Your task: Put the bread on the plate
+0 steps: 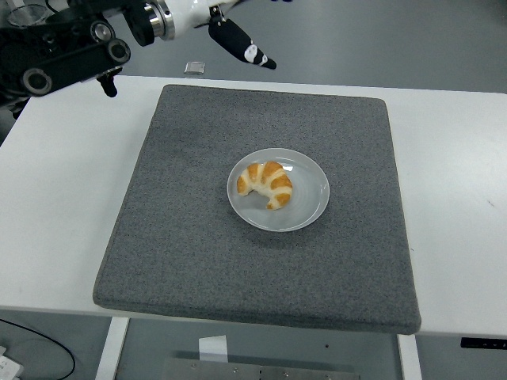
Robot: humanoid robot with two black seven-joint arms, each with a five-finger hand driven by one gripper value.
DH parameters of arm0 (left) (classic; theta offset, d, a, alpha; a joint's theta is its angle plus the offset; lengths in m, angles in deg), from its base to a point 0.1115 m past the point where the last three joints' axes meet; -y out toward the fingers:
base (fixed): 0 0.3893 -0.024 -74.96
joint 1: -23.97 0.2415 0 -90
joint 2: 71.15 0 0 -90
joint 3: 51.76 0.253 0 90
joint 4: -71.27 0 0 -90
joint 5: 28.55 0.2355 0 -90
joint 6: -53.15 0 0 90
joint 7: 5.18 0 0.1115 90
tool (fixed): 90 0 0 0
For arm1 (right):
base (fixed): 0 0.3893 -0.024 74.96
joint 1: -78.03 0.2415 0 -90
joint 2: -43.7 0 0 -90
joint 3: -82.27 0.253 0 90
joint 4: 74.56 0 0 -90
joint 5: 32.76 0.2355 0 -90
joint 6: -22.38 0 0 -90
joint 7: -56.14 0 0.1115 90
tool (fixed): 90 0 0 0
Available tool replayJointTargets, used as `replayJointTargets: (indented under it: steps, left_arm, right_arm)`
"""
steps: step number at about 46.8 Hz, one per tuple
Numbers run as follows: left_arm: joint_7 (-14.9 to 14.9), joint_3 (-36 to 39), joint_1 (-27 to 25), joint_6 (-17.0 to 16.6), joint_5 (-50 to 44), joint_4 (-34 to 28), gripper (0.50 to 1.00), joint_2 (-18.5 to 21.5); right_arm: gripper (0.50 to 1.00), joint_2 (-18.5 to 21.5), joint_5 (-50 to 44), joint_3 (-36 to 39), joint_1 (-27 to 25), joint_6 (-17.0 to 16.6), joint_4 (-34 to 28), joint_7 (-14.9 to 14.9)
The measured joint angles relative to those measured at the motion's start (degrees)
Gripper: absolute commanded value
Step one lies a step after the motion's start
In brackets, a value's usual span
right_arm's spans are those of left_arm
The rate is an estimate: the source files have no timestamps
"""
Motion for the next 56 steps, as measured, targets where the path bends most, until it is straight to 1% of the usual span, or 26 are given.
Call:
replayJointTargets:
  steps: [8, 14, 21, 29, 33, 41, 47, 51, 56]
  left_arm:
    - [0.05, -1.24, -0.42, -0.01, -11.33, 4.25, 1.0, 1.16]
    - [0.14, -2.25, -0.14, -0.01, -17.58, 6.85, 1.0, 1.33]
    - [0.23, -2.5, 0.72, -0.1, -27.24, 10.43, 1.0, 1.38]
    - [0.24, -4.3, 3.13, -0.21, -39.09, 14.78, 1.0, 1.6]
    - [0.32, -5.72, 4.55, -0.21, -43.27, 17.42, 1.0, 1.38]
    - [2.83, -10.34, 8.48, -0.2, -49.84, 20.5, 1.0, 0.73]
    - [3.23, -14.69, 11.74, -0.21, -51.54, 21.08, 1.0, 0.55]
    - [3.24, -17.71, 13.66, -0.21, -51.59, 21.16, 1.0, -0.91]
    - [3.25, -22.36, 16.44, -0.44, -51.59, 22.2, 1.0, -3.65]
  right_arm:
    - [0.932, 0.0, 0.0, 0.0, 0.0, 0.0, 0.0, 0.0]
    - [0.932, 0.0, 0.0, 0.0, 0.0, 0.0, 0.0, 0.01]
    - [0.932, 0.0, 0.0, 0.0, 0.0, 0.0, 0.0, 0.0]
    - [0.932, 0.0, 0.0, 0.0, 0.02, 0.0, 0.0, 0.0]
    - [0.932, 0.0, 0.0, 0.0, 0.0, 0.0, 0.0, 0.0]
    - [0.932, 0.0, 0.0, 0.0, -0.01, 0.0, 0.0, 0.0]
    - [0.932, 0.0, 0.0, 0.0, 0.0, 0.0, 0.01, 0.0]
    - [0.932, 0.0, 0.0, 0.0, 0.02, 0.0, 0.01, 0.0]
    - [0.932, 0.0, 0.0, 0.0, 0.02, 0.0, 0.0, 0.01]
